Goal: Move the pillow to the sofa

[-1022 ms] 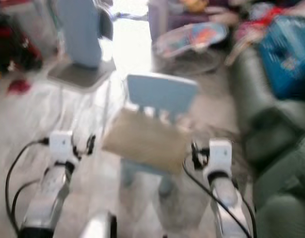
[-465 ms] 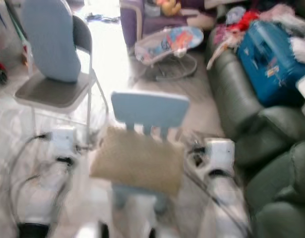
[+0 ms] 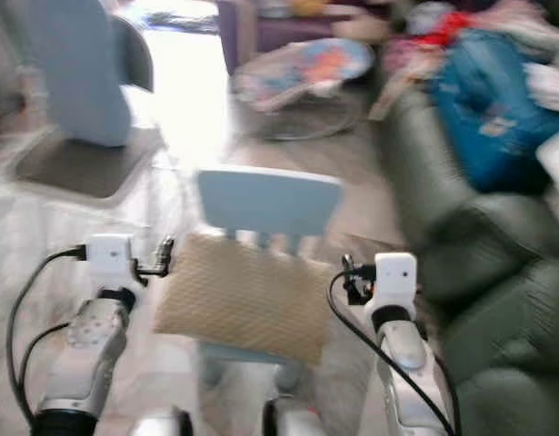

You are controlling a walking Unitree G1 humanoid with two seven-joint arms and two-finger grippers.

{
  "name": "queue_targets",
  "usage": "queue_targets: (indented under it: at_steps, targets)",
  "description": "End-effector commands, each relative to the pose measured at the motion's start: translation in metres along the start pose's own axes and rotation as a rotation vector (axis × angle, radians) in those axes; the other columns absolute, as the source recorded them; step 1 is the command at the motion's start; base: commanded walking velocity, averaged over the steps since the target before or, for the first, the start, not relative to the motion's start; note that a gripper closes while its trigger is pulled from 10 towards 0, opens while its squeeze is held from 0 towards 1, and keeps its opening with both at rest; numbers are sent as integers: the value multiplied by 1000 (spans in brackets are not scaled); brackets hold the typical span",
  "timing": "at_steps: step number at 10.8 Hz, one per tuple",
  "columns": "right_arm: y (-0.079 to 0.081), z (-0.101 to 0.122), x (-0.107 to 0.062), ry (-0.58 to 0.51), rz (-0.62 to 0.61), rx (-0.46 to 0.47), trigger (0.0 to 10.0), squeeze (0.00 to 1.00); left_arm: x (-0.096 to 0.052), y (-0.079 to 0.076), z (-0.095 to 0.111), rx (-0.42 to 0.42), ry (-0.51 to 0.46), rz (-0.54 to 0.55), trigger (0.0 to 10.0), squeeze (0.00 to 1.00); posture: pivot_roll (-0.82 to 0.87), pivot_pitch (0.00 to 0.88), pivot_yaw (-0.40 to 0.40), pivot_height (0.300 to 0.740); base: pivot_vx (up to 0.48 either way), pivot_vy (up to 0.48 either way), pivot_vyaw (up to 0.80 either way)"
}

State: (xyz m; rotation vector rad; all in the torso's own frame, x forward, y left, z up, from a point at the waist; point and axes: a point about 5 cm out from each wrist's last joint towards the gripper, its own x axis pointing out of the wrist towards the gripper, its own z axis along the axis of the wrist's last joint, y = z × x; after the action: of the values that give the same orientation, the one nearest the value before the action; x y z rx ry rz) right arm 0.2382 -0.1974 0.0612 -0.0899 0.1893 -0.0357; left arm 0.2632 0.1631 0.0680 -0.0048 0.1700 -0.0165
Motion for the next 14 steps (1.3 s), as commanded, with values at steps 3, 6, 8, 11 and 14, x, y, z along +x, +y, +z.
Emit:
queue_targets:
  at_steps: [3,6,8,11,14]
  targets:
    - [0,-1,1,1,0,1,10000,0,0,1,2,46,-4,5,10000,0,-12,108,-71,735,0,0,0]
    - [0,0,0,-6,1,-5,10000,0,0,4,2,54,2,-1,10000,0,-18,112,-67,735,0,0,0]
    - [-1,0,1,-7,3,-6,10000,0,-2,4,0,66,9,-2,10000,0,-19,113,-68,715,0,0,0]
    - [-1,1,1,-16,-3,-5,10000,0,-1,4,1,92,6,-5,10000,0,-20,112,-63,660,0,0,0]
    - [-1,-1,0,-23,-60,32,10000,0,4,1,9,129,-10,-66,10000,0,-18,113,9,660,0,0,0]
